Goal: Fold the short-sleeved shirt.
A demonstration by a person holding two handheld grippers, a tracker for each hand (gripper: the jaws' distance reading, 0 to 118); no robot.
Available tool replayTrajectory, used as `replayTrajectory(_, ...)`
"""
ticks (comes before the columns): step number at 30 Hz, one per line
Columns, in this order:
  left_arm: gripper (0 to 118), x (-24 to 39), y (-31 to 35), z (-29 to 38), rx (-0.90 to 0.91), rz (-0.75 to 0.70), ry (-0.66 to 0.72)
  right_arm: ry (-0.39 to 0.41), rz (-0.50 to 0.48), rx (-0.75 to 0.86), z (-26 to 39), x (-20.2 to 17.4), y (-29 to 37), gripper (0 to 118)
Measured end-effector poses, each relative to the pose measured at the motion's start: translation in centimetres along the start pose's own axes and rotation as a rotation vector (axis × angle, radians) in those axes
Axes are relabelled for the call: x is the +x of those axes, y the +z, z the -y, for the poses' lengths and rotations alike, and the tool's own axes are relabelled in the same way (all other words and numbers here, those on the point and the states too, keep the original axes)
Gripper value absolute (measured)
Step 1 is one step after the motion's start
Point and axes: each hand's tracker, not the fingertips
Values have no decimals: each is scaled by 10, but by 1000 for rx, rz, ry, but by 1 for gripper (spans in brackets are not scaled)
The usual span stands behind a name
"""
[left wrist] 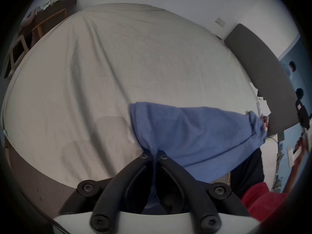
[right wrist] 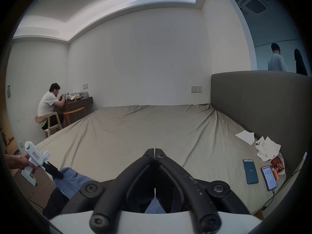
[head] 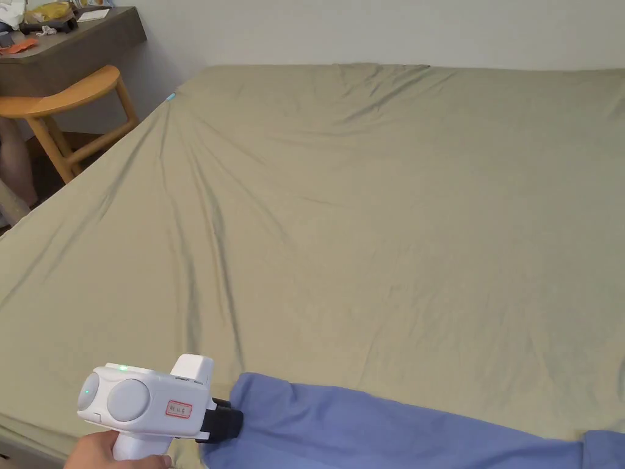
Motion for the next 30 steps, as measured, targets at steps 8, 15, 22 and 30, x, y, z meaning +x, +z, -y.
replayTrajectory(8, 5, 22, 12, -14, 28, 74, 18, -15, 8, 13, -2, 6, 6, 0)
replayTrajectory(15, 5, 55, 14, -14, 36, 127, 15, -13, 21, 21, -6, 7, 12, 0)
replayTrajectory(22, 5, 136, -10, -18, 49, 286, -32, -27, 26, 17, -6, 9, 12, 0)
replayTrajectory(30, 5, 219, -78, -10, 2, 358, -52, -29, 44, 4, -8, 16, 18, 0)
